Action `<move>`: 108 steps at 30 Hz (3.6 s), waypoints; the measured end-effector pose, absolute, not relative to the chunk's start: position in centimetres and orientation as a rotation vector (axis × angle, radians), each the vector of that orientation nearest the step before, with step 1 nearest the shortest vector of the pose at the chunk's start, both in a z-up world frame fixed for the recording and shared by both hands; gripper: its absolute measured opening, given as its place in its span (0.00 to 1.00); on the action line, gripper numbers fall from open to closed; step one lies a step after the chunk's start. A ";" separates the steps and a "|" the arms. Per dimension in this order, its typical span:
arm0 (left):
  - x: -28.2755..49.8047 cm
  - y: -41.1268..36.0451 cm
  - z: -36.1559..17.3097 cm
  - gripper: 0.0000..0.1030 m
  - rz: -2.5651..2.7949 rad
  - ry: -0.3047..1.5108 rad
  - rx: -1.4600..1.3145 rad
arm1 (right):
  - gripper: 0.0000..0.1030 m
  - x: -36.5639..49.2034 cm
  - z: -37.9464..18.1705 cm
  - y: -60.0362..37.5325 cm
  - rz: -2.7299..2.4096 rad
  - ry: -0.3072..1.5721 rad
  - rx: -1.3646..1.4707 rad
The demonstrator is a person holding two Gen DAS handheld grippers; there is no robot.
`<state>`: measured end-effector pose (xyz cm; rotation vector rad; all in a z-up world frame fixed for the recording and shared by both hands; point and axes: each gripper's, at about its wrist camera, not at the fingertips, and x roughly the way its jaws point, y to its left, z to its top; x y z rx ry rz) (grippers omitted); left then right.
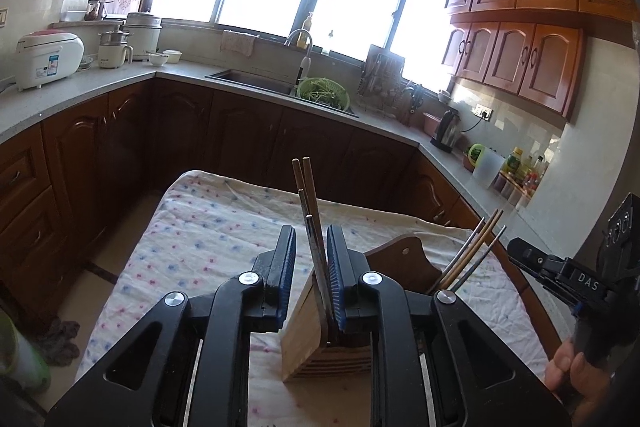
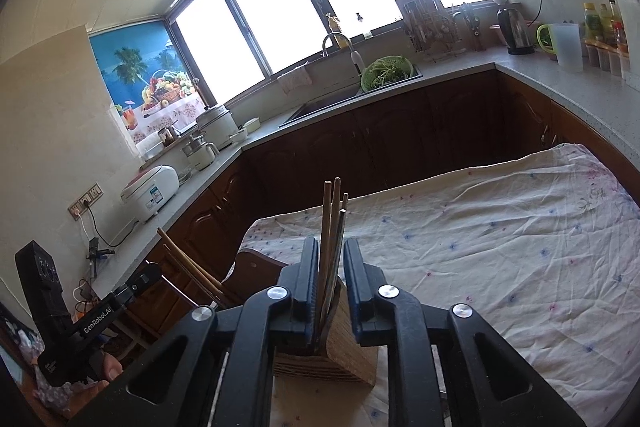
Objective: Organize utensils
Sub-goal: 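Lower both items into the holder and open both tools, then move both tools back over the forks and spoon on the cloth, then close the right tool on a bent steel rod while the left tool closes on a wooden chopstick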
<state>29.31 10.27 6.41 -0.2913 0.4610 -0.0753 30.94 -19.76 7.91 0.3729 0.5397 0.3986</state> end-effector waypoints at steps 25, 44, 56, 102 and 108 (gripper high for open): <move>22.1 8.9 5.0 0.86 -0.027 0.510 -0.263 | 0.87 22.3 5.9 -26.4 0.316 0.524 0.415; 20.3 4.4 -0.2 0.86 -0.118 0.669 -0.245 | 0.79 18.0 -0.2 -29.5 0.244 0.678 0.401; 21.1 3.1 -2.5 0.86 -0.150 0.741 -0.233 | 0.47 20.5 -5.7 -26.8 0.269 0.839 0.383; 26.4 -17.1 -8.1 0.05 -0.462 0.979 0.206 | 0.02 17.4 -4.6 -36.7 0.171 0.761 0.515; 24.5 -13.9 -4.3 0.05 -0.496 0.904 0.063 | 0.02 17.0 -3.0 -35.5 0.205 0.727 0.492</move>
